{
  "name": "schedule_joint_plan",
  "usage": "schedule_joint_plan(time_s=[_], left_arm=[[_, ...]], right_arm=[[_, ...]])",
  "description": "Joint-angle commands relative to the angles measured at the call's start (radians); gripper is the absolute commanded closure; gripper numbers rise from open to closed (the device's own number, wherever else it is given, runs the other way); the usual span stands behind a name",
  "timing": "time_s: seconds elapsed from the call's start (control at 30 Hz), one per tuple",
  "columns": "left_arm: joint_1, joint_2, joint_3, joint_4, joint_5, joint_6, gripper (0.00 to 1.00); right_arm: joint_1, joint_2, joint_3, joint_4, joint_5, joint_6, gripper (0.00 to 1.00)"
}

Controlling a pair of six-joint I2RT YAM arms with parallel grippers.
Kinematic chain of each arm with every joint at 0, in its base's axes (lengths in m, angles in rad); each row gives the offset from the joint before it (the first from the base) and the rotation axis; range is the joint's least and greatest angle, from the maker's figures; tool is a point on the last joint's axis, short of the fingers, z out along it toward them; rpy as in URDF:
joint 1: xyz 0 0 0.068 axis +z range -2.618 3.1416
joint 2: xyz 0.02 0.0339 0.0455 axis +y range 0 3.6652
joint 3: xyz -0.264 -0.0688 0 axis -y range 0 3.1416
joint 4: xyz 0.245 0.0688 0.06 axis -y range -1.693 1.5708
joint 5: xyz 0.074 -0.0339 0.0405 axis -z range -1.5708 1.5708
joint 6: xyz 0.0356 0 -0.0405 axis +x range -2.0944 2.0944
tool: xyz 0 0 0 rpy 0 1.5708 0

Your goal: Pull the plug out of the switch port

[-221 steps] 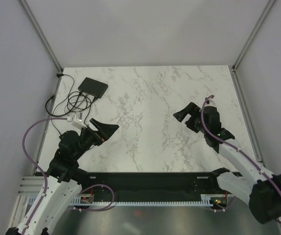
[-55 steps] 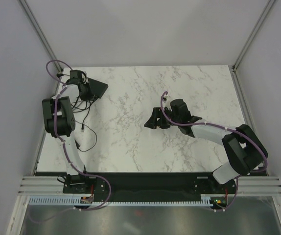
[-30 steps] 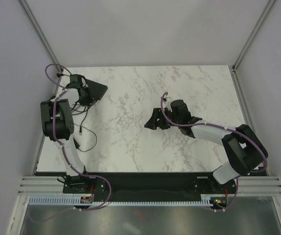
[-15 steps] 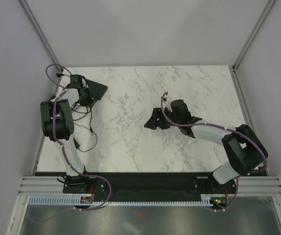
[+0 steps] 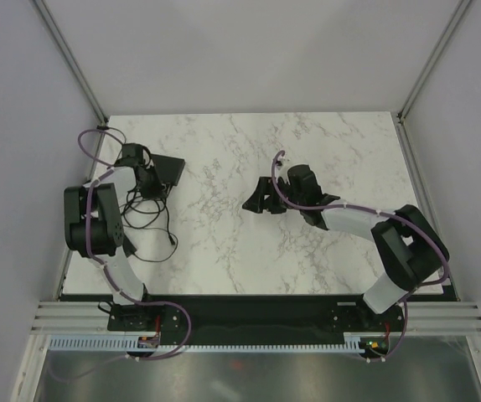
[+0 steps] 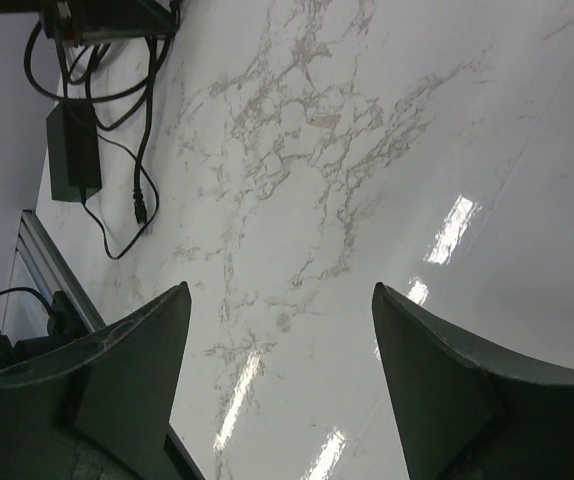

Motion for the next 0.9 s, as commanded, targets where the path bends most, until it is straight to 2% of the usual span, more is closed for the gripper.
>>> schedule_joint_plan(time_s=[0.0, 0.07, 0.3, 0.37, 0.4, 0.53, 0.67, 0.8, 0.87], left_arm=[[-0.052, -0.065, -0.1, -0.155, 0.033, -0.041, 0.98], [-0.079, -0.126, -0.154, -0.109, 0.048, -0.129, 0.98], [-0.107, -0.306, -0.294, -0.097, 0.054, -0.197, 0.98], [-0.107, -0.351, -0.312, -0.098, 0.037, -0.197, 0.79], [-0.107, -0.39, -0.312, -0.1, 0.027, -0.197, 0.65], [-0.106, -0.469, -0.263, -0.124, 0.031, -0.197, 0.43], [-0.106, -0.51, -0.199, -0.134, 0.034, -0.197, 0.41], [-0.093, -0.543, -0.179, -0.134, 0.034, -0.197, 0.41], [-0.034, -0.543, -0.18, -0.134, 0.034, -0.197, 0.41]], right_arm=[[0.008, 0.031, 0.07, 0.068, 0.028, 0.007, 0.18], [0.018, 0.06, 0.105, 0.069, 0.038, -0.002, 0.18], [0.069, 0.188, 0.259, 0.103, 0.054, -0.027, 0.19], [0.088, 0.251, 0.338, 0.102, 0.058, -0.038, 0.19], [0.092, 0.276, 0.364, 0.114, 0.058, -0.042, 0.19], [0.117, 0.418, 0.537, 0.138, 0.028, -0.042, 0.2], [0.13, 0.533, 0.706, 0.158, -0.027, -0.057, 0.23], [0.144, 0.659, 0.849, 0.204, -0.168, -0.082, 0.28], [0.15, 0.722, 0.888, 0.243, -0.222, -0.079, 0.35]])
